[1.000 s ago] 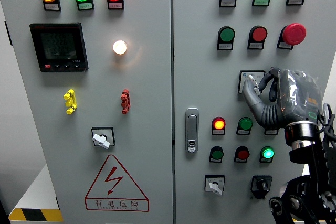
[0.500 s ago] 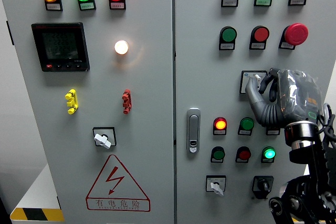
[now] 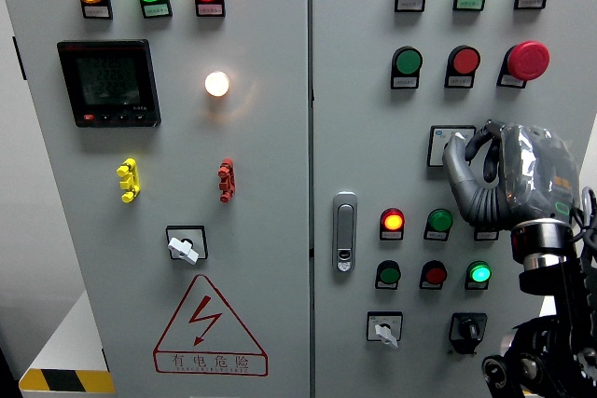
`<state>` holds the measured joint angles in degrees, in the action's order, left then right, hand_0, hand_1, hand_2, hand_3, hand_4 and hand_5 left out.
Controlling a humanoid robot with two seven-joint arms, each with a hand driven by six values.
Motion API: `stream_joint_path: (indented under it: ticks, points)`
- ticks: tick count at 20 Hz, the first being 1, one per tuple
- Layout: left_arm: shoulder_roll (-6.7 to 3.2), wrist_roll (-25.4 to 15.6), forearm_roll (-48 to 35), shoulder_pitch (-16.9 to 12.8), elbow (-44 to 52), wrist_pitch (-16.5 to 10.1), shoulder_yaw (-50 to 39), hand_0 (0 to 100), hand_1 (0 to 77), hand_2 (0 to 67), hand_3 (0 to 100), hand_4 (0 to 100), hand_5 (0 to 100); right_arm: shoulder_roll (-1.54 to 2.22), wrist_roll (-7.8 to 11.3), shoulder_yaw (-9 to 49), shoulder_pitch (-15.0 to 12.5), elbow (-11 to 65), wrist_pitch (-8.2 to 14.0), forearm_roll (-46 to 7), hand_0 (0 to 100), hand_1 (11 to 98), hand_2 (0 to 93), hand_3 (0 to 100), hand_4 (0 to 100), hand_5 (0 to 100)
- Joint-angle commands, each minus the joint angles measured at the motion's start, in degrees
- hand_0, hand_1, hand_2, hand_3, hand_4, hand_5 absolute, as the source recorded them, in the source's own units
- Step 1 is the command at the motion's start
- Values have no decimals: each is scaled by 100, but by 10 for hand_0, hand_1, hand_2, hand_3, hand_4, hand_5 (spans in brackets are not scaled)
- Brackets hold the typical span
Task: Rotate and turn off gray switch
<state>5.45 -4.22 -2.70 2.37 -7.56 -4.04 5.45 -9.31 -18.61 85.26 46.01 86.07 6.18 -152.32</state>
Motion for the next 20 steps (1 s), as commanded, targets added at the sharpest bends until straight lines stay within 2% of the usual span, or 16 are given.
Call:
stream_joint_path:
  ticks: [1,4,9,12,14,15,16,17,18,19,20]
  points:
    - [0,0,6,0,0,0,0,887,0,133,187,82,109,-1,7,17,-30,94,-2,-9,869,293,658,1000,853,1000]
    - [0,0,6,0,0,0,0,887,0,133,187,82,108,-1,16,44,-109,182,-3,-8,856,296,642,1000,863,1000]
    - [0,0,6,0,0,0,0,887,0,133,187,82,109,8,68,114,-364,577,-20,0,832,301,594,918,845,1000]
    - [0,0,-3,0,0,0,0,887,0,133,187,82,109,8,121,158,-531,788,-20,18,823,304,557,817,736,1000]
    - [0,0,-3,0,0,0,-9,887,0,133,187,82,109,8,339,167,-636,929,-37,9,800,292,537,695,602,973]
    - [0,0,6,0,0,0,0,887,0,133,187,82,109,17,376,175,-672,999,-55,0,773,284,525,666,566,943]
    - [0,0,-3,0,0,0,0,887,0,133,187,82,109,17,419,228,-707,1061,-90,0,649,271,503,628,526,875]
    - [0,0,-3,0,0,0,0,887,0,133,187,82,109,17,516,263,-724,1096,-90,-8,448,293,479,597,493,827]
    - [0,0,6,0,0,0,0,887,0,133,187,82,109,17,621,272,-786,1140,-90,-17,314,300,470,585,483,806]
    - [0,0,-3,0,0,0,0,887,0,133,188,82,109,17,787,290,-847,1228,-99,-26,92,321,456,550,441,760]
    - [0,0,6,0,0,0,0,886,0,133,187,82,109,17,885,307,-917,1307,-151,-26,0,348,418,496,397,703]
